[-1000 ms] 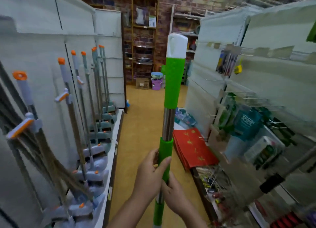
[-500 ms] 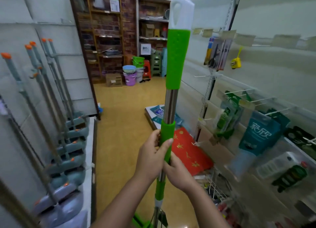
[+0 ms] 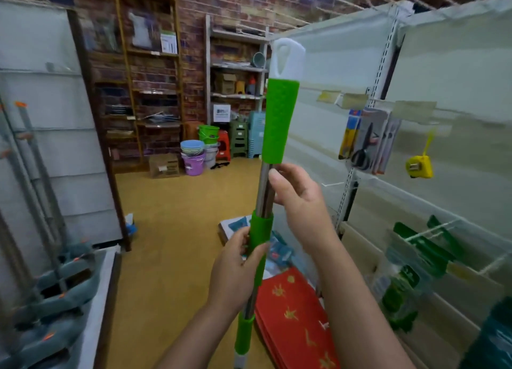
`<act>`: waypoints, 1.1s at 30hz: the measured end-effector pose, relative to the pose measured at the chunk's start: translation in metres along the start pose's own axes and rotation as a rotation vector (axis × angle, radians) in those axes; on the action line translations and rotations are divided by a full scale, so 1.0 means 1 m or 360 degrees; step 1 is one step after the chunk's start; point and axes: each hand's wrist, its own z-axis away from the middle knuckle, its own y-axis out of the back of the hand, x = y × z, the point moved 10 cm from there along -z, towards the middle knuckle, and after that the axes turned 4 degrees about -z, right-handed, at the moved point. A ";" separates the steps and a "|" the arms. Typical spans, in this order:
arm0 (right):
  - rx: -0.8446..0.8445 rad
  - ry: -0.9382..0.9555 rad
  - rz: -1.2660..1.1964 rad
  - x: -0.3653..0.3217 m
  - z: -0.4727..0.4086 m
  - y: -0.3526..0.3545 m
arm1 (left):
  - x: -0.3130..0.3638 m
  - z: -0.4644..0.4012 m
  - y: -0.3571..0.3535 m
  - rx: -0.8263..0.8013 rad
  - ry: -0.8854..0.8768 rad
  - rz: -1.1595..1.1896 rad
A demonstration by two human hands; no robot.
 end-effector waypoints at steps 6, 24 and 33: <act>0.0323 0.0135 0.0268 0.042 -0.110 -0.006 | -0.036 -0.121 -0.014 -0.0116 -0.0011 0.0071; 0.0963 0.0304 0.0487 0.122 -0.422 0.077 | -0.056 -0.480 -0.114 -0.0617 -0.0274 0.0261; 0.1154 0.0415 0.0583 0.138 -0.543 0.145 | -0.030 -0.617 -0.178 -0.0627 -0.0512 0.0239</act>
